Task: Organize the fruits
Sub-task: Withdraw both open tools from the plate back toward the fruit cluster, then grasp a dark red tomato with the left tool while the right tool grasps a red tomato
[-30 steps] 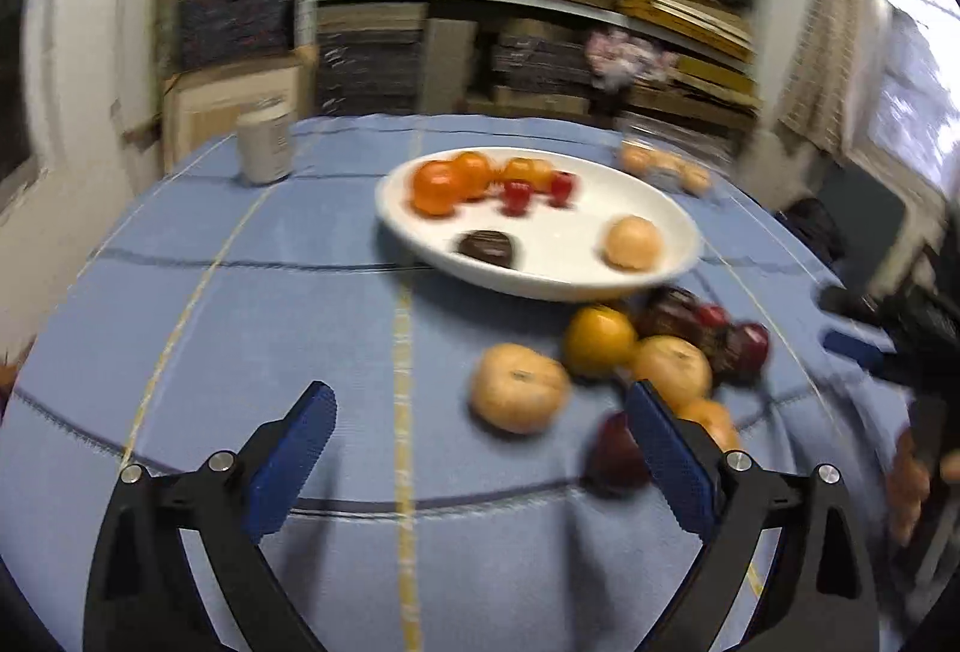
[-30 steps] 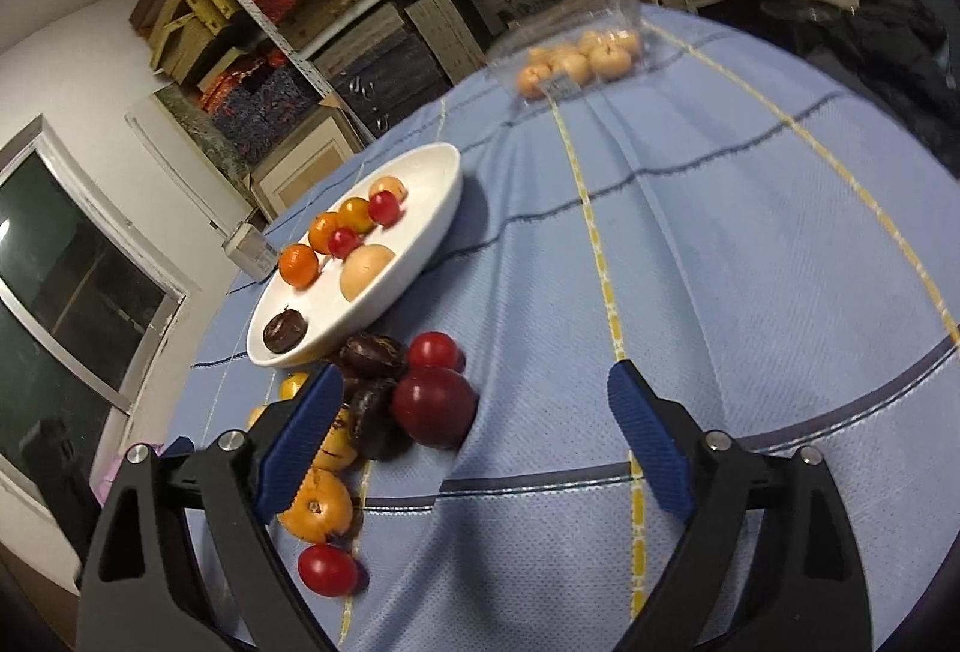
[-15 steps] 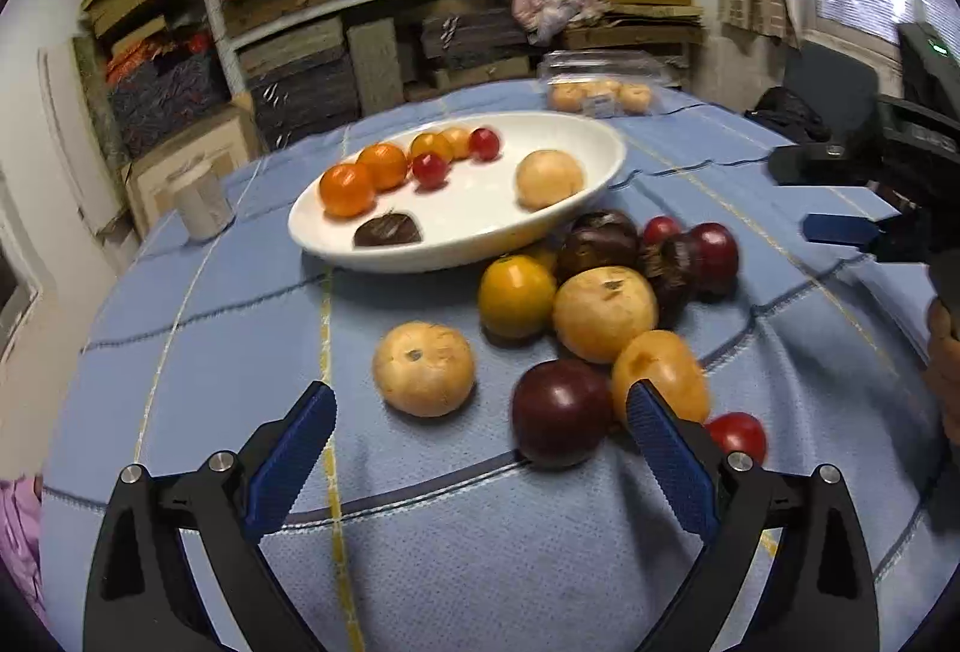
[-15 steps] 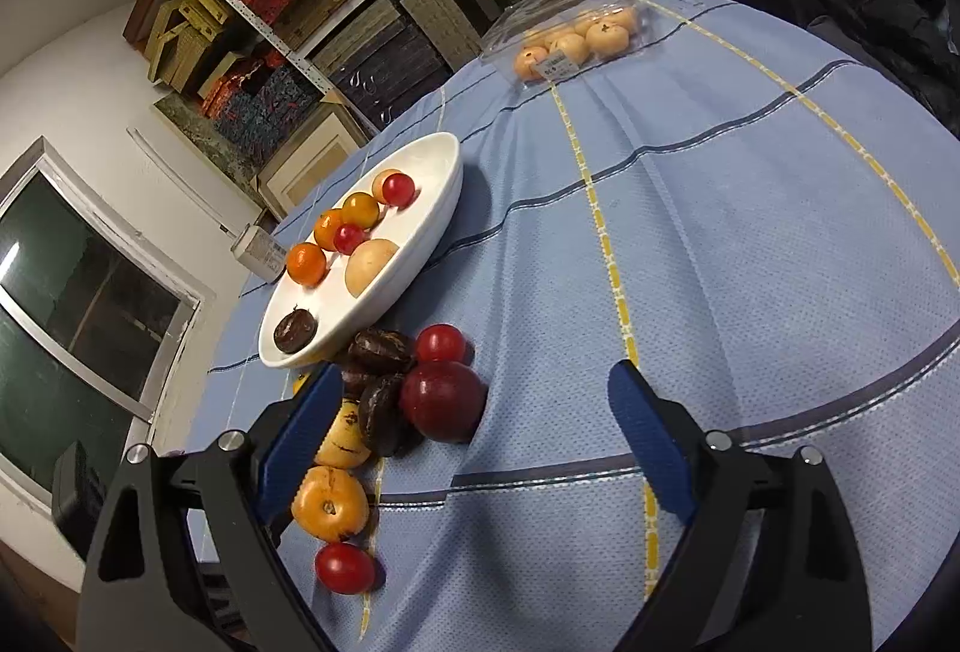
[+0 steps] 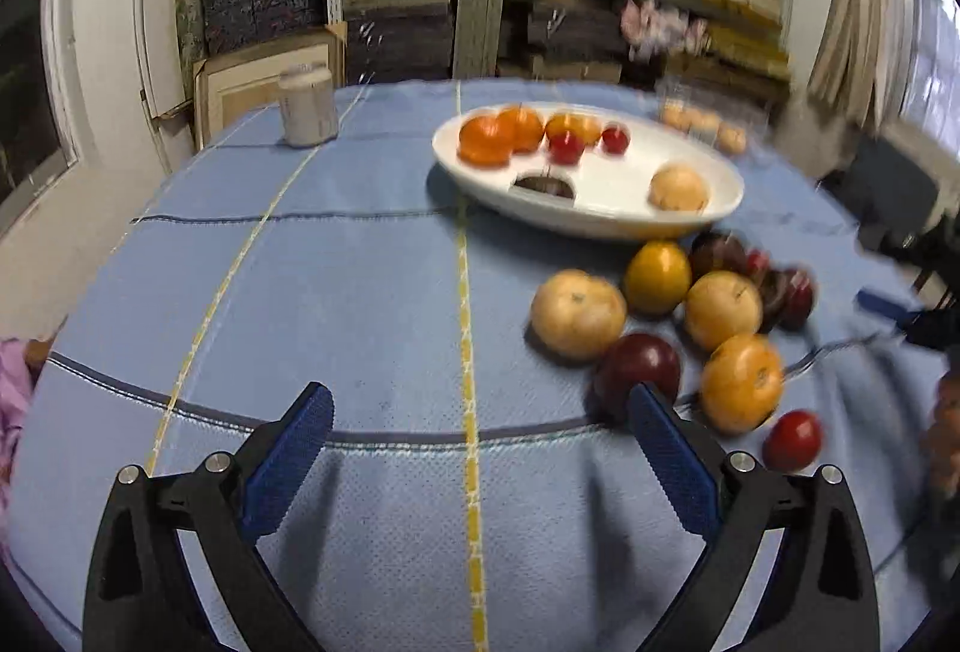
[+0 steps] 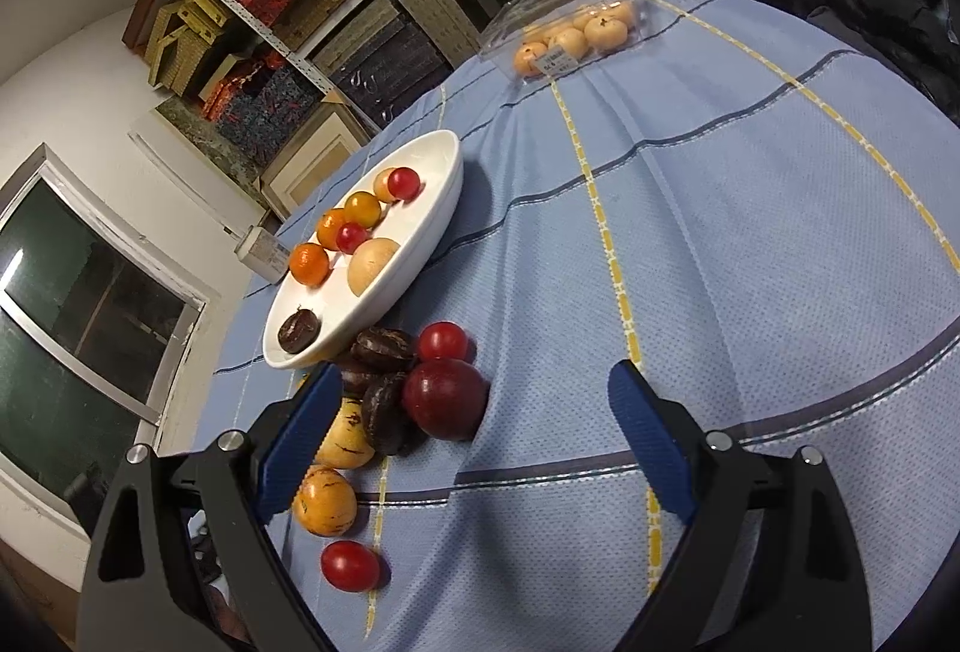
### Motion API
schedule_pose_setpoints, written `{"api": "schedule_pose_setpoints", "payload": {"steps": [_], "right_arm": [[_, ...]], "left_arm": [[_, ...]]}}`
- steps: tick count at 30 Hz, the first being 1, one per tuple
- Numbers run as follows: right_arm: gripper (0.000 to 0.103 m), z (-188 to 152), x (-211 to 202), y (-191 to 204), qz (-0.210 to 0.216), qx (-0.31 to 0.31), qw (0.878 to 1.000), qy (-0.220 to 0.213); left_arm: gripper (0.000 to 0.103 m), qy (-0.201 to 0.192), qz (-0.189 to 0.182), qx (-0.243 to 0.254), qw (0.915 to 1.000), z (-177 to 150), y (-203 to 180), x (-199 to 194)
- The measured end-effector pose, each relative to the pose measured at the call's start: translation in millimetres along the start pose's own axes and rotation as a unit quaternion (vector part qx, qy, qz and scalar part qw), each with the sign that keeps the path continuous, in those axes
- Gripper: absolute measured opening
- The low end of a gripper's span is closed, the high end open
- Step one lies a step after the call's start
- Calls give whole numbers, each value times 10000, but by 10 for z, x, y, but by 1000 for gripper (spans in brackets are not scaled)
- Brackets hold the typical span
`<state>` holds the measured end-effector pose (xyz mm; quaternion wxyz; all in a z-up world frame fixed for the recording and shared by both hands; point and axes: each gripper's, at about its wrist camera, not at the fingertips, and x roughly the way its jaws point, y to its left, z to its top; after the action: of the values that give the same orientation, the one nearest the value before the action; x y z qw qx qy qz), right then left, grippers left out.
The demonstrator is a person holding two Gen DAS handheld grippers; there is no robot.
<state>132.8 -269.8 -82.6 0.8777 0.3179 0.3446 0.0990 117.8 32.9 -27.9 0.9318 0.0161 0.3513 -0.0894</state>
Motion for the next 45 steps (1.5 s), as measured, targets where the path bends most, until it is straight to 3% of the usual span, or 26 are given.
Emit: {"api": "schedule_pose_setpoints", "payload": {"steps": [3,12,16,19,23,29,34,38,43,45], "right_arm": [[88,-5,-5,20,3,-41,10000,-5],[88,-6,1,35,-3,-68,10000,9],[88,-9,11,37,-11,-96,10000,23],[88,-20,29,36,-38,-109,9999,39],[88,-21,28,33,-33,-113,9999,34],[88,-31,33,58,-3,-191,9998,43],[88,-35,29,68,-3,-178,9998,45],[88,-33,32,73,-16,-201,9998,51],[88,-40,30,77,-31,-222,9997,40],[88,-42,20,81,-25,-249,9997,23]], "left_arm": [[99,-143,-12,246,9996,14,-140,-21],[99,122,113,999,9949,70,-634,288],[100,465,126,790,9957,115,-537,459],[100,726,-73,482,9962,113,-401,544],[98,452,196,563,9972,52,-302,381],[83,321,60,679,9972,29,-327,297],[58,302,-29,1082,9937,4,-492,291],[57,360,-75,1063,9937,14,-494,329],[38,360,-261,1072,9932,11,-519,323],[38,369,-271,1066,9932,9,-528,326]]}}
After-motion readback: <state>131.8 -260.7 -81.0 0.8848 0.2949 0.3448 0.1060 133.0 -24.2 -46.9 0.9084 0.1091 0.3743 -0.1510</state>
